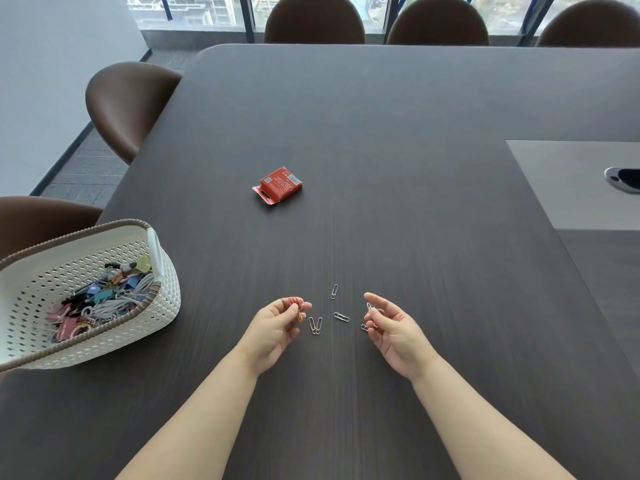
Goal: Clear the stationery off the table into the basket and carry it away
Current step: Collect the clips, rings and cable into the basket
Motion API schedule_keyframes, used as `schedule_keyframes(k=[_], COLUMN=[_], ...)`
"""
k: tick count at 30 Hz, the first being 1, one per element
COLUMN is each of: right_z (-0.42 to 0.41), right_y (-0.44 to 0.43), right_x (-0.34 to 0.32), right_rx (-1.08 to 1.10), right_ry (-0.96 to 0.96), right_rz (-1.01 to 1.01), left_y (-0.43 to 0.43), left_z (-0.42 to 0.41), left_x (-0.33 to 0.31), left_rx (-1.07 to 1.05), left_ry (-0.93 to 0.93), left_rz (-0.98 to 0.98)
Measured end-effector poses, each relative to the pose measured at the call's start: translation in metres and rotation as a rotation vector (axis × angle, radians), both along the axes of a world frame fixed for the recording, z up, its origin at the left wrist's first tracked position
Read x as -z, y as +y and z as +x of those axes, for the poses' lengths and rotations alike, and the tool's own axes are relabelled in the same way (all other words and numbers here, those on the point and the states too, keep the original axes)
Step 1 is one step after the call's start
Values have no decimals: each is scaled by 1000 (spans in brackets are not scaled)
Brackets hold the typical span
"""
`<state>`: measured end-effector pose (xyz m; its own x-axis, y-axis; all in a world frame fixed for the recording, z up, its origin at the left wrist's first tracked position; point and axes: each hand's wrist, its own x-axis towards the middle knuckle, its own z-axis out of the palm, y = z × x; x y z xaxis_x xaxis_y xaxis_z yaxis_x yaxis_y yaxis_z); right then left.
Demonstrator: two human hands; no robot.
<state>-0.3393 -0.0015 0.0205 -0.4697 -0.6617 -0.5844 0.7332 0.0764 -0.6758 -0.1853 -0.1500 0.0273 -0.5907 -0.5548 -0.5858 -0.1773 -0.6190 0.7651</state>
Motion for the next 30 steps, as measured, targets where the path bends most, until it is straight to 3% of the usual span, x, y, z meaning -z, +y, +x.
schedule_keyframes(k=[3, 6, 9, 12, 15, 19, 25, 30], right_z=[-3, -5, -4, -3, 0, 5, 6, 9], right_y=[1, 1, 1, 6, 12, 13, 1, -3], right_x=[-2, -1, 4, 6, 10, 12, 4, 3], right_rx=[57, 63, 0, -269, -544, -594, -742, -748], right_ry=[-126, -96, 311, 930, 1287, 1330, 1298, 1233], right_rz=[8, 36, 285, 565, 691, 699, 776, 735], left_y=[-5, -5, -3, 1, 6, 9, 5, 8], left_z=[4, 1, -7, -9, -7, -1, 0, 2], left_x=[-4, -9, -2, 4, 7, 12, 20, 22], left_rx=[-121, -123, 0, 301, 486, 704, 828, 816], left_ry=[150, 142, -158, -416, -553, -613, -611, -667], left_rz=[282, 338, -13, -584, -928, -1253, -1351, -1305])
